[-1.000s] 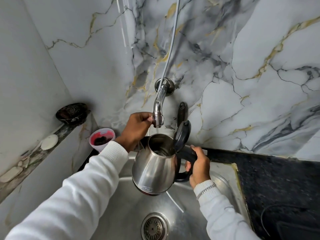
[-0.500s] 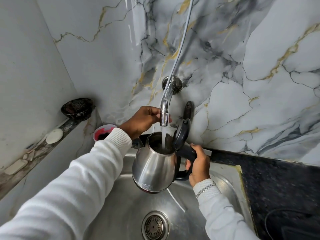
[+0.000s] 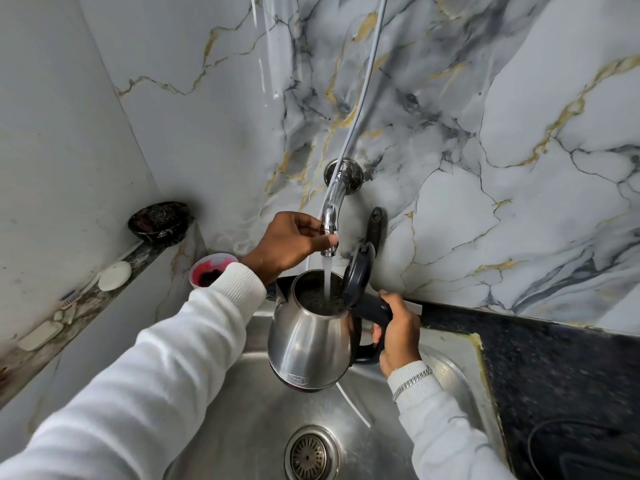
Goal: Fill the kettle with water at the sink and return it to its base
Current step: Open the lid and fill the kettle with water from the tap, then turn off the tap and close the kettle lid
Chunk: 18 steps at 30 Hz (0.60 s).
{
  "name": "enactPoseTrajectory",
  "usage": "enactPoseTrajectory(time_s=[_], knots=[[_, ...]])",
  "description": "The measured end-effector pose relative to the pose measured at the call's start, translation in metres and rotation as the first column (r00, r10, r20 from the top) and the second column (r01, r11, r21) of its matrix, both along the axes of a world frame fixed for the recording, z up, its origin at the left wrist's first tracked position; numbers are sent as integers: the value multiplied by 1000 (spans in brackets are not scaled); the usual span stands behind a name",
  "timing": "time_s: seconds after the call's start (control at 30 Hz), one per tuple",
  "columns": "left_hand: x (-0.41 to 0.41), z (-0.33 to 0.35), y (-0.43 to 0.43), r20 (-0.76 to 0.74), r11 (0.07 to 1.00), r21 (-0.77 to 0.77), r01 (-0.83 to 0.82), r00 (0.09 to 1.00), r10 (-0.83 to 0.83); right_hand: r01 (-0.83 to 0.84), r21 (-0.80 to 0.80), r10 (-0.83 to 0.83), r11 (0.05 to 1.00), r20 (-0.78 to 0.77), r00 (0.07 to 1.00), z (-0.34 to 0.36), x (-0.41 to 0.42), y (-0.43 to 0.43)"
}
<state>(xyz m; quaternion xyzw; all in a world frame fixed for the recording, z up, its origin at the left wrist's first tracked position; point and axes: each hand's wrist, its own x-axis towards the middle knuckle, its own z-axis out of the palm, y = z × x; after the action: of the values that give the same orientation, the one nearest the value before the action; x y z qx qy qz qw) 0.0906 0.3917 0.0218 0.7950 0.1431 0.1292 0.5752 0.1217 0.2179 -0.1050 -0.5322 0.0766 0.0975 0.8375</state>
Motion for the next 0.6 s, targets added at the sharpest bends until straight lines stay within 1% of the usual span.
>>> enactPoseTrajectory(time_s=[0.07,0.17,0.27,0.4,0.43,0.47,0.53,0.57,0.6], knots=[[0,-4,-8,26,989,81,-121,993,119,-11,-4,11,1000,1,1000,-1,-2,-2],[0,-10,-23,96,938,181,-297,954,284,-26,-21,25,999,-2,1000,-2,-6,-7],[1,-9,-31,110,911,220,-348,937,331,-27,-41,26,999,-8,1000,-3,-10,-13],[-8,-8,-44,86,880,331,-339,940,330,3,-51,-2,999,20,1000,-2,-13,-22],[-13,-10,-52,95,886,325,-330,944,316,14,-55,-12,998,25,1000,-2,-14,-23],[-21,-11,-61,129,901,293,-319,947,293,28,-55,-26,998,30,999,-1,-15,-24],[-41,-14,-80,270,930,229,-286,937,222,50,-54,-48,997,38,998,0,-16,-25],[-48,-15,-88,337,938,230,-259,926,173,54,-58,-52,997,39,998,0,-17,-26],[-53,-17,-95,368,939,262,-224,922,117,56,-63,-54,996,38,998,1,-19,-26]])
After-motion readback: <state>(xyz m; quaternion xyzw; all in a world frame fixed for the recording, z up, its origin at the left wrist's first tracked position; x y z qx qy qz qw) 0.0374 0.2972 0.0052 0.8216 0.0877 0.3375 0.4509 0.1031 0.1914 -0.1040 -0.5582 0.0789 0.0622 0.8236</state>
